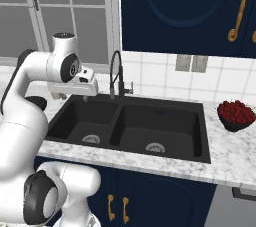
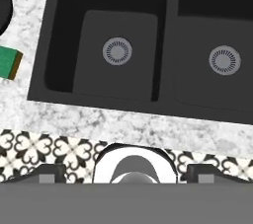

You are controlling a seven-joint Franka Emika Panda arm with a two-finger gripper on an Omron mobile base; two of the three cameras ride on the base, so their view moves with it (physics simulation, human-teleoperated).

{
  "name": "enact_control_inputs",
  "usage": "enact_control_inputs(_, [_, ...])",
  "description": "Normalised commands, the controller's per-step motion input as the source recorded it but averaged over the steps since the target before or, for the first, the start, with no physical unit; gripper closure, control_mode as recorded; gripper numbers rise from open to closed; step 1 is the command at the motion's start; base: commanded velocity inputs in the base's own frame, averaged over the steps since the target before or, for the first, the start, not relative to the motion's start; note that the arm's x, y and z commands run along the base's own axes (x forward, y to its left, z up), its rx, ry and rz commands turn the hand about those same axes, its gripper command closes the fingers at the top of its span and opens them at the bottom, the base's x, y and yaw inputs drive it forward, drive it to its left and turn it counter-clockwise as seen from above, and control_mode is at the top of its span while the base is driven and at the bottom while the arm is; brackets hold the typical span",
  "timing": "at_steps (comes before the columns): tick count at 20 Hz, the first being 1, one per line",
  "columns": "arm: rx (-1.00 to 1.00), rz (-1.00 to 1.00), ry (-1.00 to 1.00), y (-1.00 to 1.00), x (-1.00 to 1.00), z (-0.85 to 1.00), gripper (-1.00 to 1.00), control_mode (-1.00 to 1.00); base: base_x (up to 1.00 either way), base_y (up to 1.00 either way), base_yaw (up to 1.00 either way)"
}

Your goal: Pick the pan and sponge and place them into the sink. Then turn on the water.

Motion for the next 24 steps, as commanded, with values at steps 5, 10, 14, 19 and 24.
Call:
enact_control_inputs(5, [0.0,-0.02,-0.01,0.44,-0.17,-0.05,-1.0,-1.0,0.0,0.0,0.0])
enact_control_inputs(10, [0.0,0.02,-0.07,0.82,-0.09,-0.11,-1.0,-1.0,0.0,0.0,0.0])
enact_control_inputs(14, [0.0,0.01,-0.05,1.0,0.0,-0.21,-1.0,-1.0,0.0,0.0,0.0])
enact_control_inputs(19, [0.0,0.03,-0.01,1.0,0.01,-0.16,-1.0,-1.0,0.0,0.0,0.0])
enact_control_inputs(24, [-0.01,0.03,0.0,1.0,0.24,-0.32,-1.0,-1.0,0.0,0.0,0.0])
